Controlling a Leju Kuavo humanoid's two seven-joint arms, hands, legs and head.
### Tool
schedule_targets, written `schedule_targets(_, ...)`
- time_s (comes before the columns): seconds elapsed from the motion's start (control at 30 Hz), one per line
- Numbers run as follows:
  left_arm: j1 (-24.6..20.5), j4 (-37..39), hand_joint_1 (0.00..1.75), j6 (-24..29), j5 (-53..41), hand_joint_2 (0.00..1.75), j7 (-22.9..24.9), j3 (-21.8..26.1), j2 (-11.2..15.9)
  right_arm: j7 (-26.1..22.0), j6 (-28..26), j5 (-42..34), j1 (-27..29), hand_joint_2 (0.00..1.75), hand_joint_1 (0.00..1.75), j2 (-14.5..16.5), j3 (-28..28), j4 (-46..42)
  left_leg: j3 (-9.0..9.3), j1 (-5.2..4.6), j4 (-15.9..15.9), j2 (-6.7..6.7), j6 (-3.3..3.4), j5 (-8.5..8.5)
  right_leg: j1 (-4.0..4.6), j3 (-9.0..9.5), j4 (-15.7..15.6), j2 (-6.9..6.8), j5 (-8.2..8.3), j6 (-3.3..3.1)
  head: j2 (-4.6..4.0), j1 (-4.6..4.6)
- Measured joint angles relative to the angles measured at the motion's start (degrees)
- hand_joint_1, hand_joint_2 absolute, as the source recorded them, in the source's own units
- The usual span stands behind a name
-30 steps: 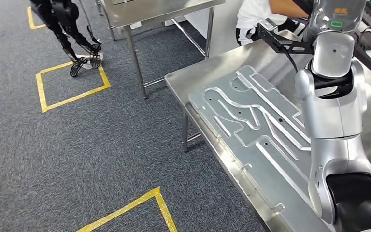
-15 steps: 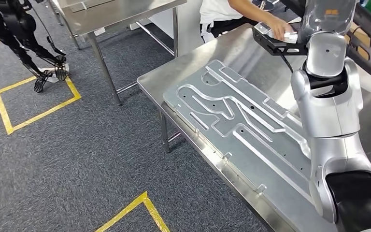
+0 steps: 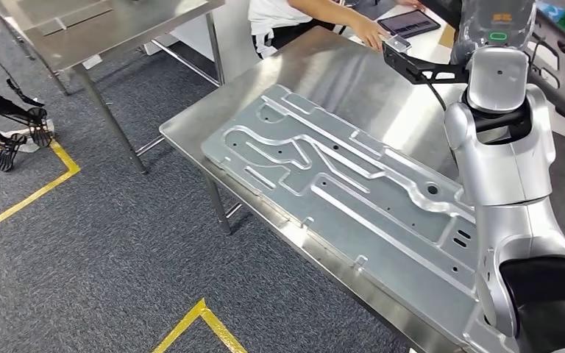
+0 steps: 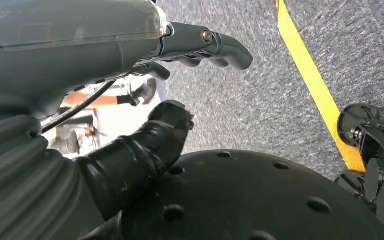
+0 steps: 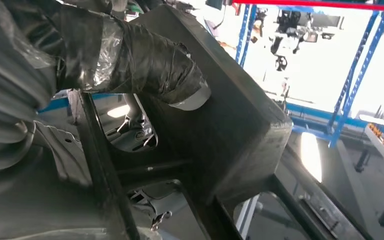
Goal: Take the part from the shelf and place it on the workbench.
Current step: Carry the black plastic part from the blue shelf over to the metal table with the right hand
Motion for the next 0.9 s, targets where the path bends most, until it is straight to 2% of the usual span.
schedule_targets(0.03, 0.0, 0.0, 0.0, 0.0, 0.1, 1.75, 0.0, -0.1, 0.0, 0.0, 0.1, 0.0, -0.1, 1.75, 1.75, 0.1, 0.0, 0.2, -0.56, 0.11, 1.4, -1.16, -0.26, -1.07, -0.16, 0.0, -0.2, 0.5, 0.21, -0.4, 0.0, -0.03)
schedule_targets(0.1, 0.0, 0.0, 0.0, 0.0, 0.2, 1.75, -0.1, -0.2, 0.1, 0.0, 0.4, -0.2, -0.4, 1.75, 1.75, 0.5, 0.1, 0.6, -3.37, 0.36, 7.6, -4.12, -0.61, -4.66, -0.2, -0.15, -0.4, 1.52, 0.52, -0.99, 0.0, -0.04)
schedule_targets(0.13, 0.0, 0.0, 0.0, 0.0, 0.3, 1.75, -0.2, -0.3, 0.1, -0.1, 0.6, -0.3, -0.5, 1.75, 1.75, 0.7, 0.2, 0.8, -5.22, 0.4, 11.5, -4.82, -0.66, -6.38, -0.12, -0.3, -0.4, 2.1, 0.6, -1.17, 0.0, -0.05)
schedule_targets(0.17, 0.0, 0.0, 0.0, 0.0, 0.3, 1.75, -0.2, -0.4, 0.1, -0.1, 0.8, -0.5, -0.5, 1.75, 1.75, 1.0, 0.3, 1.1, -6.73, 0.41, 14.6, -5.11, -0.67, -7.32, -0.03, -0.41, -0.3, 2.81, 0.65, -1.23, 0.0, -0.04)
schedule_targets(0.2, 0.0, 0.0, 0.0, -0.1, 0.4, 1.75, -0.2, -0.4, 0.1, -0.3, 0.9, -0.8, -0.5, 1.75, 1.75, 1.2, 0.4, 1.5, -7.37, 0.41, 15.9, -5.2, -0.6, -7.1, 0.05, -0.49, -0.2, 3.41, 0.67, -1.26, 0.0, -0.05)
schedule_targets(0.23, 0.0, 0.0, 0.0, -0.1, 0.4, 1.75, -0.2, -0.4, 0.1, -0.6, 1.1, -1.3, -0.6, 1.75, 1.75, 1.6, 0.5, 1.9, -6.92, 0.4, 14.8, -5.26, -0.46, -5.74, 0.09, -0.53, -0.1, 3.99, 0.68, -1.27, 0.0, -0.05)
schedule_targets(0.3, -0.1, 0.0, 0.0, -0.3, 0.4, 1.75, -0.2, -0.6, 0.2, -1.9, 1.7, -2.7, -1.0, 1.75, 1.75, 2.3, 0.6, 3.1, -3.72, 0.4, 7.5, -5.79, 0.05, -1.59, 0.08, -0.6, 0.2, 4.98, 0.66, -1.25, 0.0, -0.04)
schedule_targets(0.33, -0.1, 0.0, 0.0, -0.4, 0.5, 1.75, -0.2, -0.7, 0.3, -2.5, 2.0, -3.4, -1.3, 1.75, 1.75, 2.7, 0.7, 3.7, -2.18, 0.37, 3.9, -6.21, 0.26, -0.17, 0.11, -0.73, 0.4, 5.46, 0.68, -1.14, 0.0, -0.03)
schedule_targets(0.37, -0.1, 0.0, 0.0, -0.6, 0.5, 1.75, -0.2, -0.8, 0.3, -3.0, 2.2, -3.9, -1.7, 1.75, 1.75, 3.0, 0.8, 4.3, -1.21, 0.32, 1.4, -6.59, 0.43, 0.61, 0.07, -0.9, 0.5, 5.82, 0.75, -0.94, 0.0, -0.03)
schedule_targets(0.4, -0.2, 0.0, 0.0, -0.7, 0.5, 1.75, -0.2, -0.9, 0.4, -3.1, 2.4, -4.2, -1.9, 1.75, 1.75, 3.3, 1.0, 5.0, -0.86, 0.24, 0.3, -6.87, 0.57, 0.74, 0.01, -1.06, 0.5, 6.08, 0.87, -0.64, 0.0, -0.04)
schedule_targets(0.47, -0.3, 0.0, 0.0, -1.0, 0.6, 1.75, -0.2, -1.0, 0.4, -3.2, 2.9, -5.1, -2.4, 1.75, 1.75, 3.9, 1.4, 6.2, -0.74, 0.28, -0.2, -6.7, 0.95, 1.22, -0.09, -1.24, 0.1, 6.39, 1.22, 0.11, 0.0, -0.05)
schedule_targets(0.5, -0.4, 0.0, 0.0, -1.0, 0.6, 1.75, -0.2, -1.1, 0.5, -3.3, 3.4, -5.8, -2.6, 1.75, 1.75, 4.2, 1.6, 6.7, -0.63, 0.41, -0.7, -6.49, 1.25, 1.65, 0.0, -1.38, 0.2, 5.96, 1.04, 0.4, 0.0, -0.02)
schedule_targets(0.57, -0.5, 0.0, 0.0, -1.1, 0.7, 1.75, -0.2, -1.2, 0.5, -3.3, 5.3, -7.7, -3.6, 1.75, 1.75, 5.0, 2.2, 7.5, -0.61, 0.75, -1.6, -6.03, 1.85, 2.53, 0.22, -2.75, 3.2, 3.98, -1.31, 0.73, 0.0, 0.08)
schedule_targets(0.6, -0.5, 0.0, 0.0, -1.1, 0.8, 1.75, -0.2, -1.3, 0.5, -3.3, 6.7, -9.0, -4.3, 1.75, 1.75, 5.5, 2.8, 8.0, -0.72, 0.73, -1.8, -5.84, 2.01, 2.72, 0.21, -4.1, 6.5, 2.84, -3.33, 0.85, 0.0, 0.13)
schedule_targets(0.63, -0.5, 0.0, 0.0, -1.1, 0.9, 1.75, -0.2, -1.3, 0.5, -3.2, 8.3, -10.5, -5.0, 1.75, 1.75, 6.1, 3.5, 8.4, -0.87, 0.73, -1.7, -5.64, 2.1, 2.8, 0.11, -5.68, 10.4, 2.17, -5.32, 1.02, 0.0, 0.15)
schedule_targets(0.67, -0.4, 0.0, 0.0, -1.2, 1.0, 1.75, -0.2, -1.3, 0.5, -3.2, 9.8, -12.0, -5.6, 1.75, 1.75, 6.6, 4.3, 8.8, -0.97, 0.73, -1.6, -5.42, 2.08, 2.8, 0.0, -6.99, 13.7, 1.91, -6.59, 1.22, 0.0, 0.16)
schedule_targets(0.7, -0.4, 0.0, 0.0, -1.3, 1.2, 1.75, -0.2, -1.3, 0.6, -3.2, 11.1, -13.2, -6.2, 1.75, 1.75, 7.0, 5.2, 9.1, -1.03, 0.75, -1.5, -5.2, 2.03, 2.76, -0.15, -7.61, 15.5, 1.78, -6.91, 1.41, 0.0, 0.15)
schedule_targets(0.73, -0.4, 0.0, 0.0, -1.3, 1.3, 1.75, -0.2, -1.3, 0.6, -3.2, 12.1, -14.2, -6.7, 1.75, 1.75, 7.5, 6.1, 9.4, -1.05, 0.79, -1.4, -5.05, 1.93, 2.69, -0.31, -7.11, 15.0, 1.64, -6.08, 1.57, 0.0, 0.15)
schedule_targets(0.77, -0.4, 0.0, 0.0, -1.4, 1.4, 1.75, -0.2, -1.3, 0.6, -3.2, 12.7, -14.9, -7.3, 1.75, 1.75, 7.9, 6.9, 9.7, -1.05, 0.85, -1.2, -4.96, 1.75, 2.56, -0.46, -5.5, 12.2, 1.45, -4.37, 1.7, 0.0, 0.15)
schedule_targets(0.83, -0.4, 0.0, 0.0, -1.5, 1.6, 1.75, -0.2, -1.3, 0.6, -3.2, 13.9, -16.3, -8.8, 1.75, 1.75, 8.5, 8.2, 10.1, -1.16, 0.83, -0.7, -4.91, 1.22, 2.19, -0.47, -1.34, 4.4, 0.83, -1.39, 1.7, 0.0, 0.17)
schedule_targets(0.87, -0.4, 0.0, 0.0, -1.6, 1.7, 1.75, -0.3, -1.3, 0.7, -3.2, 14.5, -17.3, -9.6, 1.75, 1.75, 8.8, 8.9, 10.2, -1.3, 0.76, -0.4, -4.9, 0.92, 2.07, -0.34, -0.01, 1.7, 0.65, -0.72, 1.52, 0.0, 0.15)
schedule_targets(0.9, -0.4, 0.0, 0.0, -1.7, 1.7, 1.75, -0.3, -1.3, 0.7, -3.2, 15.3, -18.6, -10.4, 1.75, 1.75, 9.1, 9.6, 10.3, -1.46, 0.6, -0.2, -4.89, 0.8, 1.94, -0.27, 0.56, 0.3, 0.59, -0.62, 1.35, 0.0, 0.14)
